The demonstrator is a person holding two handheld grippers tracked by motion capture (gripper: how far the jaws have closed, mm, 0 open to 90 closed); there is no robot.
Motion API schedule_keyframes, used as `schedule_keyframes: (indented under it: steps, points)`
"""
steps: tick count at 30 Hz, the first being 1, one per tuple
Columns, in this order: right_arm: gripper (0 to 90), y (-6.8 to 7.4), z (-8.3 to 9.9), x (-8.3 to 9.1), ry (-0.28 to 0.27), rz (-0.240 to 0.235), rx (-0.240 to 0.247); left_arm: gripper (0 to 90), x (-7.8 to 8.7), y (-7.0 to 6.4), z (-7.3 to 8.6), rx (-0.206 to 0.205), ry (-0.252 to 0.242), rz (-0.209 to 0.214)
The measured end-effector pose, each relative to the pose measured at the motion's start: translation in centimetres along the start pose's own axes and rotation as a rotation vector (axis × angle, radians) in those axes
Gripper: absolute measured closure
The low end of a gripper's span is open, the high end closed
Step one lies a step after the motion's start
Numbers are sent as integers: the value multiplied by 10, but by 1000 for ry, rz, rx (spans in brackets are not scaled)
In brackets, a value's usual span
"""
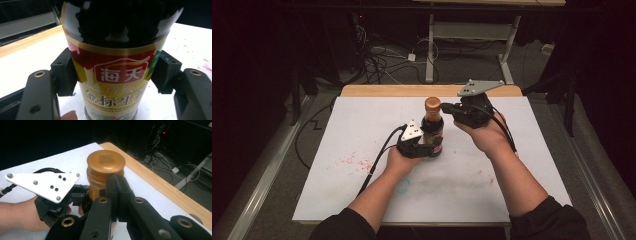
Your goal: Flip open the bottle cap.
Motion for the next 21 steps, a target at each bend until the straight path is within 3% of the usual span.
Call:
schedule_keyframes:
  steps: [4,6,7,9,10,11,16,17,18,19,20,21]
  points:
    - [900,-1,-1,0,-4,0,-6,311,0,0,0,-3,-2,-3]
    - [900,-2,-3,2,-35,-1,-14,311,0,-2,1,-18,-1,7]
    - [900,8,-16,13,-92,-71,-23,309,-2,-9,3,-64,1,12]
    - [900,17,-21,17,-97,-49,42,307,-3,-10,3,-67,10,9]
    - [900,17,-21,17,-97,-49,42,306,-3,-10,3,-67,10,9]
    - [900,13,-20,23,-107,-50,14,305,0,2,3,-25,30,-17]
    - [900,3,-3,18,-65,-32,-3,304,-2,-4,1,-21,-6,7]
    - [900,3,3,14,-38,-31,-3,304,2,0,5,-67,41,27]
    - [900,2,4,12,-31,-29,-3,304,2,0,5,-67,41,27]
    - [900,1,5,11,-22,-22,-7,304,-2,-1,1,-1,-3,6]
    - [900,1,5,11,-22,-22,-7,304,-2,-1,1,-1,-3,6]
    - [900,0,5,9,-20,-29,-10,304,1,-1,5,-66,34,26]
Point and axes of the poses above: each handheld gripper's, and its own axes: x roughly backward along the jaws, z roughly out of its underside, y roughly to its left, the point moved 8 cm from there along -x, roughly forward along the jaws, and after that the axes turned 14 degrees about -x, right-handed, at the moved point
